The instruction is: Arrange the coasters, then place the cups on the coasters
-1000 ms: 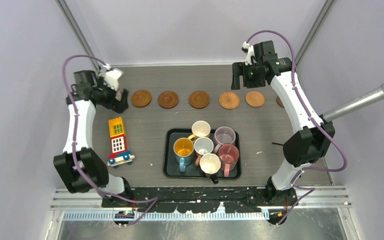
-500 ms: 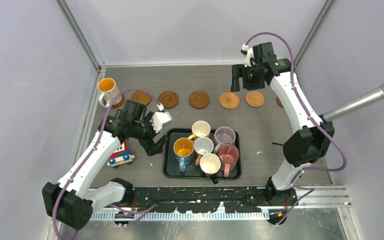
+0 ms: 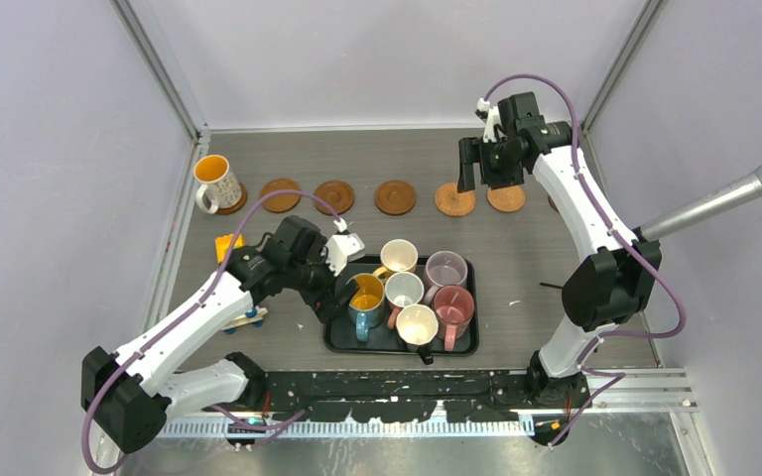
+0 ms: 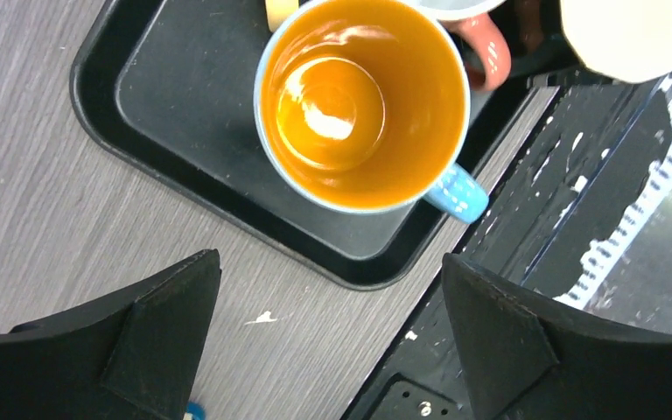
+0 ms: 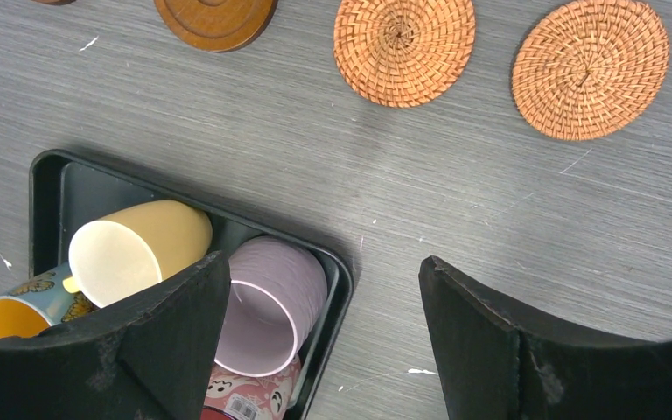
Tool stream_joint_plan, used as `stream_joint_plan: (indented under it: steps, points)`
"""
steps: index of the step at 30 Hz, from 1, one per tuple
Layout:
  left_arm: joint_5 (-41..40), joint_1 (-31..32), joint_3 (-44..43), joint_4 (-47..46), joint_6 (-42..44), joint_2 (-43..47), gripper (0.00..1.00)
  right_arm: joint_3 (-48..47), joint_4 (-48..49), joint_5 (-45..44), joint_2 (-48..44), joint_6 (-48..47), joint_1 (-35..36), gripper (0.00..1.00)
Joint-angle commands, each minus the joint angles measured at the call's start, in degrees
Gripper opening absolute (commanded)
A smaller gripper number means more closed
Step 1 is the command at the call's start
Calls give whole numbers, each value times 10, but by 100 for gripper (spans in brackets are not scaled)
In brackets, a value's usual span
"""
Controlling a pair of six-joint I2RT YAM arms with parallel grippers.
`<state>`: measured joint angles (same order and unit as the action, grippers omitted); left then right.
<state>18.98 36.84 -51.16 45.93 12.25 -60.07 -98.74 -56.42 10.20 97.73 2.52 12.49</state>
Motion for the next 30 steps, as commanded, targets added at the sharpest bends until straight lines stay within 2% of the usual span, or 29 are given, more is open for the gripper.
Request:
stream_joint_plan:
  steps: [1,11,18,24,28,30]
  points:
    - [4,14,-9,-50,-92,-20,100,3,5,4,-37,2,-3,84]
    - [-149,133,17,-101,-192,-30,100,13,6,11,-33,9,-3,84]
    - [-243,178,20,-99,-261,-65,100,10,4,16,-26,9,-3,84]
    - [-323,178,15,-94,-249,-82,100,10,4,25,-24,19,-2,84]
    - [-319,149,23,-109,-216,-67,100,8,4,27,-25,16,-3,84]
    - [-315,127,23,-116,-199,-74,96,7,5,28,-25,15,-2,84]
